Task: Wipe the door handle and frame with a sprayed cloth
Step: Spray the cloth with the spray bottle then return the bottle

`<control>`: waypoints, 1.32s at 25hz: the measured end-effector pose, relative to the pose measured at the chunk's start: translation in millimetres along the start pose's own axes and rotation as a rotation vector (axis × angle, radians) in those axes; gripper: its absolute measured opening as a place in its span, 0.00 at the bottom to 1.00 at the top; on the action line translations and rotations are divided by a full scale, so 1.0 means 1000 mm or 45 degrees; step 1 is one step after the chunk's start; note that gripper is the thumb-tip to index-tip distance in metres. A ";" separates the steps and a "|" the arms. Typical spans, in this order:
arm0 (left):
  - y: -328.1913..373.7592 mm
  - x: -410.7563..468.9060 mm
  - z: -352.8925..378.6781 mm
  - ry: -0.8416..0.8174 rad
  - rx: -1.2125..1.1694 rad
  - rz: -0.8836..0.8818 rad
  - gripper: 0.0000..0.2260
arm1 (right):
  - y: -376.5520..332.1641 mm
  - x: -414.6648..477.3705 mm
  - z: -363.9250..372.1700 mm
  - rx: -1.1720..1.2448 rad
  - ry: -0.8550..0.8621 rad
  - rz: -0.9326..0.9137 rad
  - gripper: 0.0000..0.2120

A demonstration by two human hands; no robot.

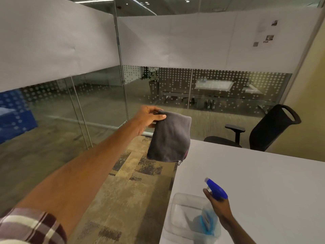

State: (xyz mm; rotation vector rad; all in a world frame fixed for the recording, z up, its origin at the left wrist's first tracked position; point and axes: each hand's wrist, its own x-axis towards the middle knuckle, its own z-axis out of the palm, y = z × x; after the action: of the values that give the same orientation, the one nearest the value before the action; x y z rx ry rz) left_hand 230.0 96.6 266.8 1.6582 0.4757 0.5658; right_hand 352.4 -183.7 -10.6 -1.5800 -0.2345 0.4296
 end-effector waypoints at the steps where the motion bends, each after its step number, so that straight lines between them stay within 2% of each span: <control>1: 0.001 0.002 -0.002 0.002 0.014 -0.006 0.06 | -0.005 0.000 0.003 0.022 0.047 -0.038 0.09; 6: 0.007 0.012 -0.011 0.020 0.081 -0.007 0.06 | -0.055 0.001 0.021 0.077 0.185 -0.239 0.11; 12: 0.010 0.017 -0.013 -0.026 0.043 -0.036 0.06 | -0.117 -0.030 0.058 0.110 0.044 -0.435 0.13; 17: 0.011 0.016 -0.017 -0.051 -0.014 -0.069 0.05 | -0.159 -0.069 0.091 0.219 -0.059 -0.441 0.06; 20: 0.008 0.014 -0.021 -0.063 -0.013 -0.079 0.06 | -0.166 -0.084 0.105 0.234 -0.136 -0.408 0.11; 27: 0.002 0.010 -0.027 -0.063 -0.064 -0.114 0.06 | -0.175 -0.089 0.127 0.062 0.055 -0.426 0.11; 30: 0.002 0.008 -0.027 -0.060 -0.076 -0.110 0.06 | -0.175 -0.089 0.124 0.125 0.059 -0.441 0.13; 33: 0.002 0.005 -0.030 -0.076 -0.082 -0.109 0.06 | -0.174 -0.083 0.116 0.081 0.039 -0.419 0.11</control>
State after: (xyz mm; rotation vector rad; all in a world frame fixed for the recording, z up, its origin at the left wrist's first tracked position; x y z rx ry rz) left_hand 215.3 122.8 273.4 1.5812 0.4780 0.4630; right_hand 249.2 -100.8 171.0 -1.4518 -0.4452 0.1550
